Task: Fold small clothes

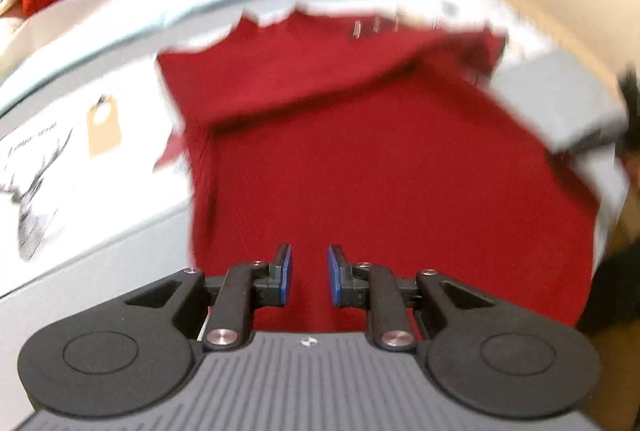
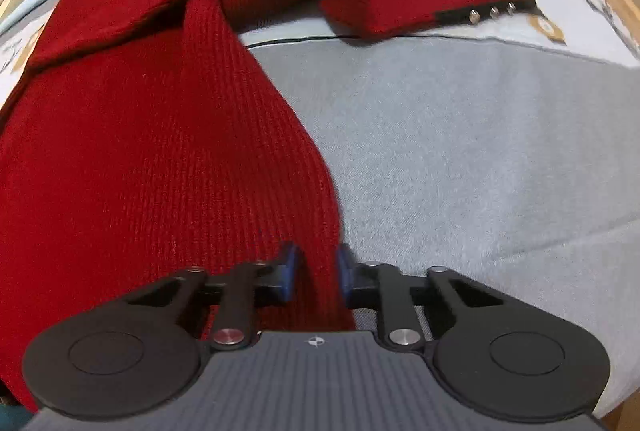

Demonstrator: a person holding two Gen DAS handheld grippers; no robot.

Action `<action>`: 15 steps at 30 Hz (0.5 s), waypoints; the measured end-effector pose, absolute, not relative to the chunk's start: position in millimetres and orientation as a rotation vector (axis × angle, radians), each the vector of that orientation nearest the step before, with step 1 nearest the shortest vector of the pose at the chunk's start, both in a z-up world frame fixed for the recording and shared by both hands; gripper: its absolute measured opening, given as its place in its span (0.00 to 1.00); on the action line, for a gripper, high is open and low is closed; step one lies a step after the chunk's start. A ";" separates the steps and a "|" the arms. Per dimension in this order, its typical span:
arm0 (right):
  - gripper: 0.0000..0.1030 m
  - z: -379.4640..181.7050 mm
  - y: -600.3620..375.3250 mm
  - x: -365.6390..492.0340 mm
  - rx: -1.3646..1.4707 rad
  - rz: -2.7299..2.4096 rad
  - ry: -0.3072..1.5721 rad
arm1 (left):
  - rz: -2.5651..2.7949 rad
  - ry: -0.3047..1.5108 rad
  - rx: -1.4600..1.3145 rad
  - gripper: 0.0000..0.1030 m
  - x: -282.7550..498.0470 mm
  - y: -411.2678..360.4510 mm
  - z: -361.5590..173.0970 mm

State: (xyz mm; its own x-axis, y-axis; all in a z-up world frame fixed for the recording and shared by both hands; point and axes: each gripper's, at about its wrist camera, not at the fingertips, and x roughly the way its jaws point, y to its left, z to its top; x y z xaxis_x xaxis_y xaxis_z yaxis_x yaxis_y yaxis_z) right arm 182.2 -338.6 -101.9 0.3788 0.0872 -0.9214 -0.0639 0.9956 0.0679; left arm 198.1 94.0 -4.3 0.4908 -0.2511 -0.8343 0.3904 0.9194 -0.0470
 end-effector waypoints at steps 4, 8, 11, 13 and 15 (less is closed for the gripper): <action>0.06 -92.1 -342.7 175.0 0.007 0.163 1.153 | -0.409 0.890 0.232 0.20 231.5 34.2 -1.9; 0.05 -87.5 -350.2 162.4 -0.054 0.186 1.150 | -0.412 0.836 0.263 0.28 281.6 -30.9 -21.3; 0.05 -90.7 -344.0 156.4 -0.111 0.227 1.188 | -0.405 0.817 0.284 0.43 324.1 -69.5 -50.7; 0.06 -89.7 -339.3 158.2 -0.131 0.229 1.197 | -0.396 0.810 0.317 0.46 342.9 -91.6 -69.9; 0.11 -85.9 -339.2 165.9 -0.102 0.200 1.184 | -0.376 0.827 0.343 0.46 362.5 -105.7 -87.6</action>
State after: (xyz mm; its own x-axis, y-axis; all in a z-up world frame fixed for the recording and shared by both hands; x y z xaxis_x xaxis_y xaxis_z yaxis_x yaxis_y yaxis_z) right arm 165.9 -339.2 -85.9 0.3622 0.1016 -0.9266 -0.2086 0.9777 0.0256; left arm 362.5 -105.7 -87.6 0.6185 -0.1886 -0.7628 0.4511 0.8801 0.1481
